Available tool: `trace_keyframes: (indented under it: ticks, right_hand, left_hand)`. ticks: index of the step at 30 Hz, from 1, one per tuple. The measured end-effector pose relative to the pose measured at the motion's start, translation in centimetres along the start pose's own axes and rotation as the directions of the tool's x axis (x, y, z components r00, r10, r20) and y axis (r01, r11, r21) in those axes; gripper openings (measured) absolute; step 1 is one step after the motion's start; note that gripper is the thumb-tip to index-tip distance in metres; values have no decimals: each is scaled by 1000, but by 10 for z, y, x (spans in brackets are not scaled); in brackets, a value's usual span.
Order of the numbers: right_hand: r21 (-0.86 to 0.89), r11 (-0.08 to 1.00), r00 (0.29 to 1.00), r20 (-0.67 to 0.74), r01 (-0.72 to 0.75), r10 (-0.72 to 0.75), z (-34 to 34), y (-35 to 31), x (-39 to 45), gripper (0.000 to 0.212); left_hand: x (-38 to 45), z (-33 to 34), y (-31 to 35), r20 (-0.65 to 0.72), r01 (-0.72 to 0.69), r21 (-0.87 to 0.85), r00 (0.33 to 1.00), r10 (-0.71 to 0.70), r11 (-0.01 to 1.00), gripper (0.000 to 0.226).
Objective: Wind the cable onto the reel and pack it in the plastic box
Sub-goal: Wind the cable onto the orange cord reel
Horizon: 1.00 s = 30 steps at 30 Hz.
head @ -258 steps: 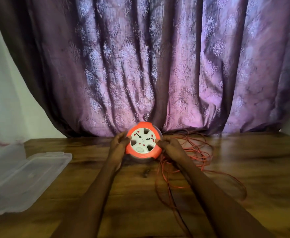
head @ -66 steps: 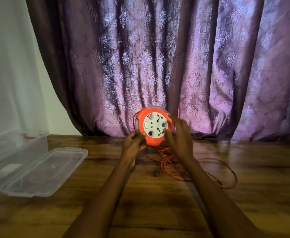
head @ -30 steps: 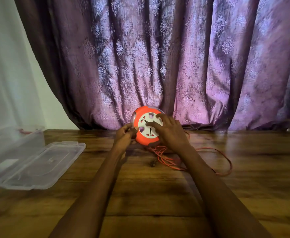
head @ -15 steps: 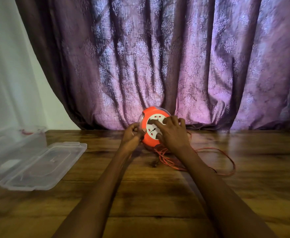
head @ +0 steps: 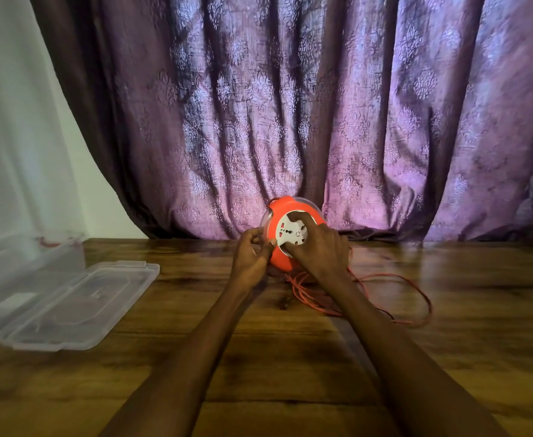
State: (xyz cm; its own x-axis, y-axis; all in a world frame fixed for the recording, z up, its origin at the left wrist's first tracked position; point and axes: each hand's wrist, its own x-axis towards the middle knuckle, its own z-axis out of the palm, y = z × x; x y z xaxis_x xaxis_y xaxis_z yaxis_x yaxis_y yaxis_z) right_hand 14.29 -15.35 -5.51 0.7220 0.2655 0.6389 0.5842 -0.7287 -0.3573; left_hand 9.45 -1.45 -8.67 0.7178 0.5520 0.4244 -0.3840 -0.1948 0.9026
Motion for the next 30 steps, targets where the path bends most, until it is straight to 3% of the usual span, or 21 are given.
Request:
trace_keyframes:
  ticks: [2,5,8,9,11,13,15,18,20,22,23,24,25,27,30]
  right_hand:
    - [125,985,993,17,-119,118,1,-1,0,66]
    - [329,868,927,76,-372,368,-4,0,6,70]
    - [456,746,873,210,-485,440,-10,-2,11,72]
    - [557,659,860,263,-505,437,-10,-4,11,67]
    - [721,381,798,406,-579,445,-6,-6,11,49]
    - [752,133,719,539,-645,439,-1,-8,9,41]
    - [739,40,683,598,-673,419,1,-10,8,43]
    - [739,96,718,602,-667,349,-1,-13,8,50]
    - [766,239,796,530,-597,292,-2,-14,7,43]
    - [659,651,926,293,-377,239,0,-9,5,28]
    - [467,861,979,128,-201,159,2,-4,4,23]
    - [271,963,1000,-16,-10,15,2,1,3,20]
    - [123,977,981,-98,176,-165,2,5,3,21]
    - [-50,890,885,-91,453,-456,0,12,7,36]
    - [-176,790,808,75,587,-584,-2,17,10,51]
  left_hand:
    - [-4,7,0,-21,-2,-36,1000,1,999,29]
    - [-15,22,1,-8,-71,-46,997,71,996,31]
    - [-14,22,0,-1,-113,2,994,113,994,32]
    - [-14,19,-1,-6,-121,26,993,121,992,33]
    - [-12,15,-3,-12,-149,83,988,151,985,33]
    - [-13,14,-6,-10,-160,97,987,162,982,34]
    - [-12,12,-7,-8,-167,103,986,169,981,37]
    - [-8,5,-10,-49,-131,72,990,134,989,37]
    - [-4,-1,-8,-99,-59,-32,994,56,998,32]
    - [0,-8,-4,-109,7,-168,994,-25,986,31]
    - [3,-12,-1,-98,40,-222,993,-63,974,33]
    - [6,-17,2,-80,72,-254,992,-95,964,35]
    - [9,-22,5,-56,96,-266,992,-115,959,37]
    - [12,-30,10,-4,122,-245,992,-126,962,33]
    - [13,-41,17,57,130,-98,990,-125,987,28]
